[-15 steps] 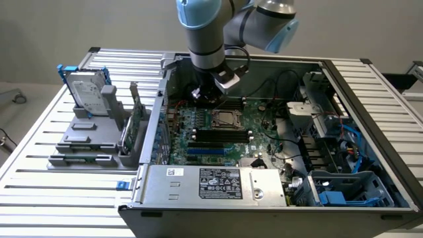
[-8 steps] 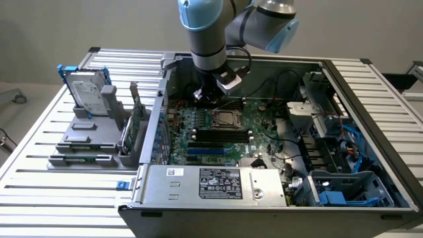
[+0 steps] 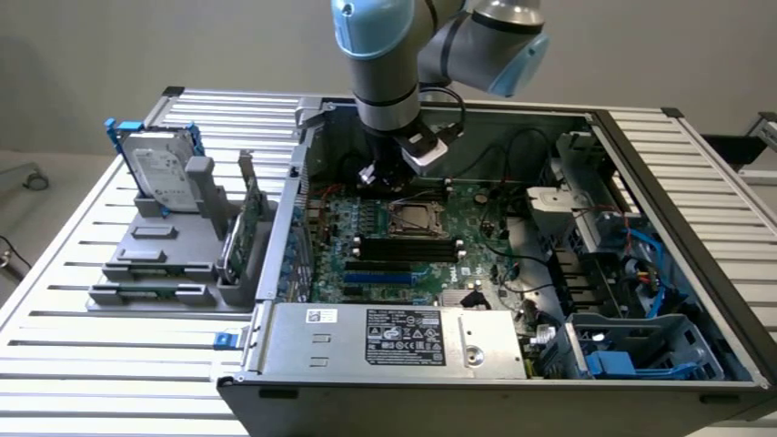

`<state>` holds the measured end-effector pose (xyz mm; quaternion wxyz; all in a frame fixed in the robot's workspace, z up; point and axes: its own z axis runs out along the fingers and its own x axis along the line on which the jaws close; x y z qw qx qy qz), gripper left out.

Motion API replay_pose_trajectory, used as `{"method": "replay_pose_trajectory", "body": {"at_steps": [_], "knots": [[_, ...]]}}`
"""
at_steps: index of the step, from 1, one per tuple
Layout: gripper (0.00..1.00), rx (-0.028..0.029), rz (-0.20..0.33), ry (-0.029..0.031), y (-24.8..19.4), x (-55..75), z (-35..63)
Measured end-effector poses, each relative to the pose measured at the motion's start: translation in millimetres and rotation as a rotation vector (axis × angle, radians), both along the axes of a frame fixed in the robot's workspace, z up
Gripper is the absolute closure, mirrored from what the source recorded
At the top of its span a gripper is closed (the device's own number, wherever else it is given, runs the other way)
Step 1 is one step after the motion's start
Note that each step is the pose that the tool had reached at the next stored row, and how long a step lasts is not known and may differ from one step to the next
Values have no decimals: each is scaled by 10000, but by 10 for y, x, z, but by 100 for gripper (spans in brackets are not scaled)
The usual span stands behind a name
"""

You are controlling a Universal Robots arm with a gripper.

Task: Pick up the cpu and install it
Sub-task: 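Install the first cpu locking lever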

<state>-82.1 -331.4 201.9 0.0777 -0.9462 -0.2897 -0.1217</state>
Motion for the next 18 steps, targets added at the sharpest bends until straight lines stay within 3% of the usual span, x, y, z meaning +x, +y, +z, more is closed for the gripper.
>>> {"method": "replay_pose_trajectory", "body": {"at_steps": [9,18], "knots": [[89,-6,6,-13,-15,49,-19],[89,-12,6,-81,-16,83,-51]]}}
